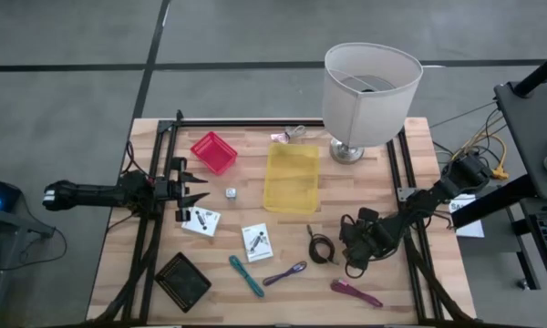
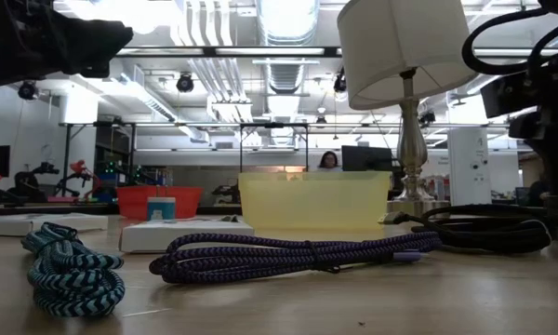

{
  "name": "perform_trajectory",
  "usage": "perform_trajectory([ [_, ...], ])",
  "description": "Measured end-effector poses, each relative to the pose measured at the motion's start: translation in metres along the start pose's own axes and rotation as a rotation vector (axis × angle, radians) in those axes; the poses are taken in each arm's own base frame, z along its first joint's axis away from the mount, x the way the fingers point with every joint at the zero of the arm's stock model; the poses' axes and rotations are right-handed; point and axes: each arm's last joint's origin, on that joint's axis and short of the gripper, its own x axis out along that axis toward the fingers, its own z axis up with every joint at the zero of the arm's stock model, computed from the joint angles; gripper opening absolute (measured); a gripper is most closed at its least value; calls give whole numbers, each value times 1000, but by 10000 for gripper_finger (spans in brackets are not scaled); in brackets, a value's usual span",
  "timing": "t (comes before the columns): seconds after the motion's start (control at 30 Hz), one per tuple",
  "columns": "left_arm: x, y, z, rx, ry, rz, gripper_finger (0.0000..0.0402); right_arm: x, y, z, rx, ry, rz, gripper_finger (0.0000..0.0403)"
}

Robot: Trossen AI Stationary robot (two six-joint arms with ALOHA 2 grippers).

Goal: Pick and place items into bin
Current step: Put the black charger adapter into the red bin

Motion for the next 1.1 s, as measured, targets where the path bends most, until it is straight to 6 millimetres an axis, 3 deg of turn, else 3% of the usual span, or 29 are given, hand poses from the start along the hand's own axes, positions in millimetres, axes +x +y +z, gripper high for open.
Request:
perform_trajectory([
  [0.13, 0, 0, 0, 0, 0, 0, 135, 0, 0, 0, -11, -3, 1, 138],
  [0.57, 0, 0, 0, 0, 0, 0, 135, -7, 2, 10, -55, -156, -78, 138],
  [0.9, 0, 0, 0, 0, -1, 0, 135, -40, 13, 38, -180, -469, -232, 138],
  [1.1, 0, 0, 0, 0, 0, 0, 135, -46, 21, 53, -233, -687, -302, 138],
])
